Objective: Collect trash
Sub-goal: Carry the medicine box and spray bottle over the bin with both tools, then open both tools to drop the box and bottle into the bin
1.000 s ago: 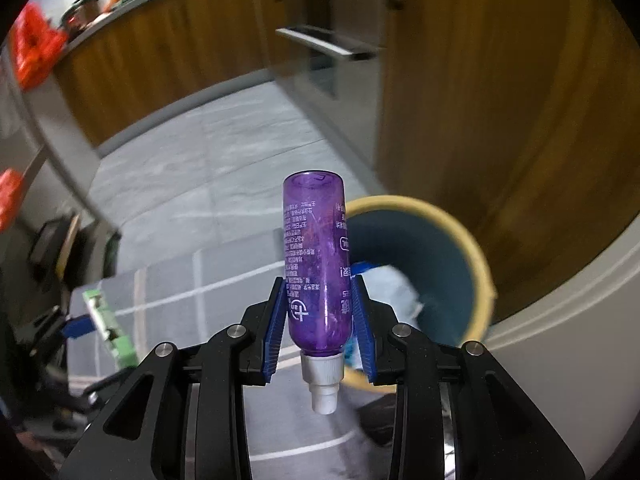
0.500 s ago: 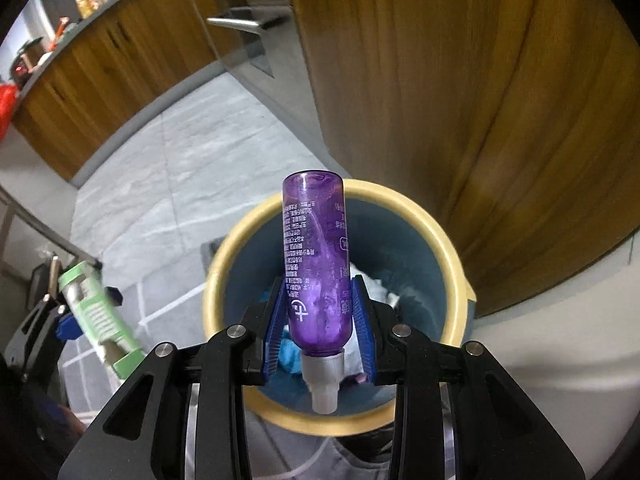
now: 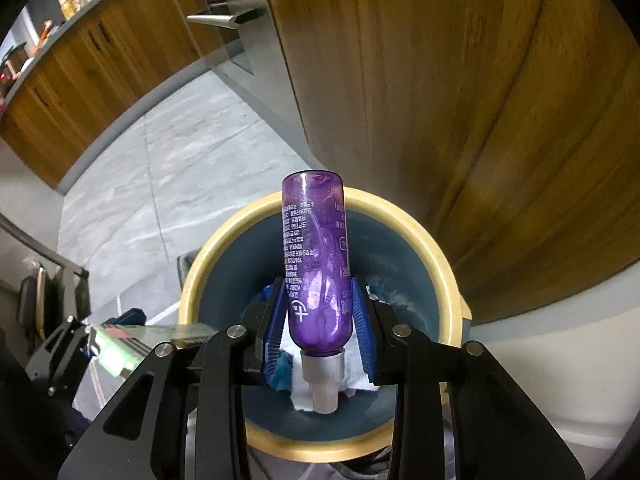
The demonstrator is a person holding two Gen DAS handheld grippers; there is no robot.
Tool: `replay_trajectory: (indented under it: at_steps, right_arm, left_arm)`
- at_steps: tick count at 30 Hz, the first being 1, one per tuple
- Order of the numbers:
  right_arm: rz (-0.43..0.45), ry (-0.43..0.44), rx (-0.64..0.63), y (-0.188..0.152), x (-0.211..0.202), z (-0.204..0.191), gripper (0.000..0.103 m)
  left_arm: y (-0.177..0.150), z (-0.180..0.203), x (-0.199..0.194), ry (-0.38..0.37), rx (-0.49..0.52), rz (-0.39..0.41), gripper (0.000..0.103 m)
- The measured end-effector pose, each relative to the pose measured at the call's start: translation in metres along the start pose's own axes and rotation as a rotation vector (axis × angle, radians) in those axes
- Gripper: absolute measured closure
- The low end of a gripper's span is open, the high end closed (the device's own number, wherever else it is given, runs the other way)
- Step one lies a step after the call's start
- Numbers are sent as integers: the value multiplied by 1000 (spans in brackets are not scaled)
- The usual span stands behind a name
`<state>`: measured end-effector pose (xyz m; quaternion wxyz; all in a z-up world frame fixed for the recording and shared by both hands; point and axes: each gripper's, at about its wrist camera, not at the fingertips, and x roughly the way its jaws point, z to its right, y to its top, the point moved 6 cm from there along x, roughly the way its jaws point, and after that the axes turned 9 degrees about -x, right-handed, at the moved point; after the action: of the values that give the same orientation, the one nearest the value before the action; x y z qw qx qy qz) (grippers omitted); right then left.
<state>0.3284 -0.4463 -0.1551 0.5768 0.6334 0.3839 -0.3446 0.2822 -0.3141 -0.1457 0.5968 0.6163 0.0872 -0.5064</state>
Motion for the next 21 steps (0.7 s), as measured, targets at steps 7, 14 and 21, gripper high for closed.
replay_trajectory:
  at_steps: [7, 14, 21]
  right_arm:
    - [8, 2, 14, 0, 1, 0, 45]
    - [54, -13, -9, -8, -27, -4, 34]
    - [100, 5, 0, -42, -84, -20, 24]
  left_arm:
    - [-2, 2, -2, 5, 13, -12, 29]
    - [-11, -8, -37, 39, -40, 10, 14]
    - [-39, -15, -99, 40, -148, 41, 6]
